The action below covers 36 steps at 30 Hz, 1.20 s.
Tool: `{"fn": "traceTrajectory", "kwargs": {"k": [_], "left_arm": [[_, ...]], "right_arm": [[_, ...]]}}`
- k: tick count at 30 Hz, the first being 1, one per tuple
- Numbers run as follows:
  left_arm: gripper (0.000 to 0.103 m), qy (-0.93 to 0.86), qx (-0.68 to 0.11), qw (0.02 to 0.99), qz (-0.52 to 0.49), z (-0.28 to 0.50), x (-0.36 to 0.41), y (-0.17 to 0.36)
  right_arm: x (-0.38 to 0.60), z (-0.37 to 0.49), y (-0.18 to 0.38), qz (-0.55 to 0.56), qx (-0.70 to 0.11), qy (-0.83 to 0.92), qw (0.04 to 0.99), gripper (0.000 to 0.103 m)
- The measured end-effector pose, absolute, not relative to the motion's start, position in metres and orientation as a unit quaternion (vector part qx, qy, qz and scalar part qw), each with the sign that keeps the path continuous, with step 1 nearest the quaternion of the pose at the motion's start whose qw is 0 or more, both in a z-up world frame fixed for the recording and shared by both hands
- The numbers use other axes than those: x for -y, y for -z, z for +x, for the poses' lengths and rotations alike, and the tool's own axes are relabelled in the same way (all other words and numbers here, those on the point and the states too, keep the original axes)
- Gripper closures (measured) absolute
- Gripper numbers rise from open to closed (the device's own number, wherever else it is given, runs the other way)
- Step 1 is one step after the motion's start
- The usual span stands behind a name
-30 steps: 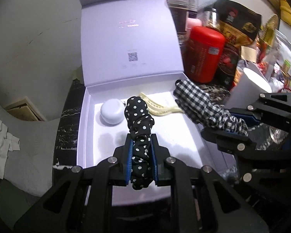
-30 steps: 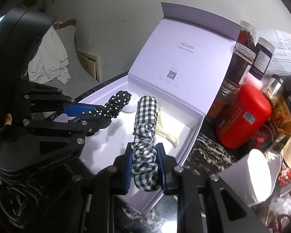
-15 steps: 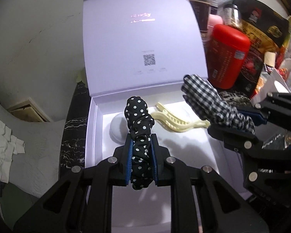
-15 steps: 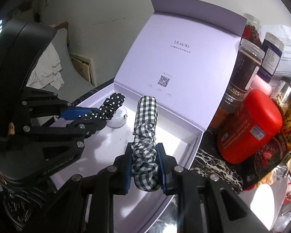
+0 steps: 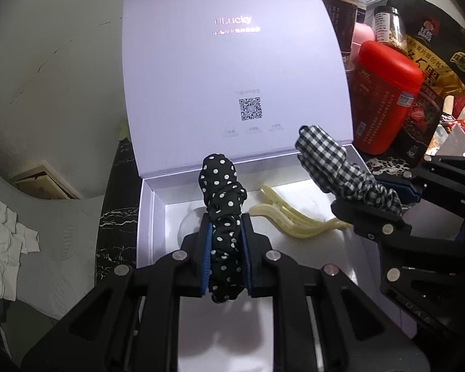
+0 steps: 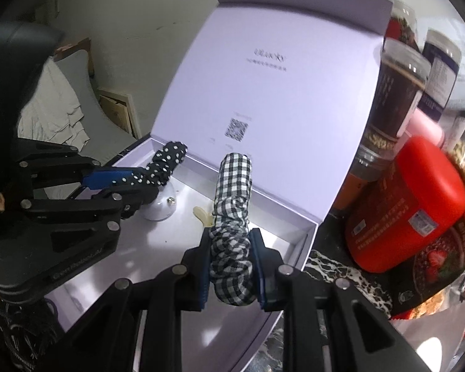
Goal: Organize objects
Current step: 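Lower both scrunchies into the white box beside the cream clip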
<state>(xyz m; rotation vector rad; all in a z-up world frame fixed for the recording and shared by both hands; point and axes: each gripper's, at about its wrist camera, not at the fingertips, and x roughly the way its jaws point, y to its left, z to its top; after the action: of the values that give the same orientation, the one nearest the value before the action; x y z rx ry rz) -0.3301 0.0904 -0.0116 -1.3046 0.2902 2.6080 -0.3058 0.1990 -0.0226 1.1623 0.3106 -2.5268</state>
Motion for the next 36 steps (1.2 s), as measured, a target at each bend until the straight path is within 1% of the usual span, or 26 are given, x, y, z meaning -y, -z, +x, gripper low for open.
{"fn": "traceTrajectory", "kwargs": {"k": [7,15,30,32,35,36], "left_arm": [[0.087,-0.880,-0.105,0.103,-0.451,-0.340,-0.097,0.026],[0.087,-0.870,-0.117,0.093,-0.469,-0.350,-0.094,0.037],[0.087,-0.870,-0.146,0.096,-0.461,-0.346,-0.098,0.036],[0.086,-0.871,-0.152,0.096,-0.457,-0.345,-0.099,0.037],[0.085,-0.872,-0.157,0.095,-0.455,-0.343,-0.099,0.037],[0.084,-0.872,-0.158,0.094,-0.454,-0.343,-0.099,0.037]], "right_arm": [[-0.207,-0.317,0.037,0.423,-0.099,0.887,0.156,0.081],[-0.205,-0.325,0.043,0.417,-0.084,0.890,0.166,0.081],[-0.200,-0.337,0.063,0.439,-0.087,0.878,0.171,0.080],[-0.200,-0.340,0.066,0.445,-0.080,0.876,0.171,0.078],[-0.202,-0.342,0.068,0.450,-0.077,0.873,0.171,0.078],[-0.205,-0.345,0.067,0.447,-0.078,0.874,0.172,0.078]]}}
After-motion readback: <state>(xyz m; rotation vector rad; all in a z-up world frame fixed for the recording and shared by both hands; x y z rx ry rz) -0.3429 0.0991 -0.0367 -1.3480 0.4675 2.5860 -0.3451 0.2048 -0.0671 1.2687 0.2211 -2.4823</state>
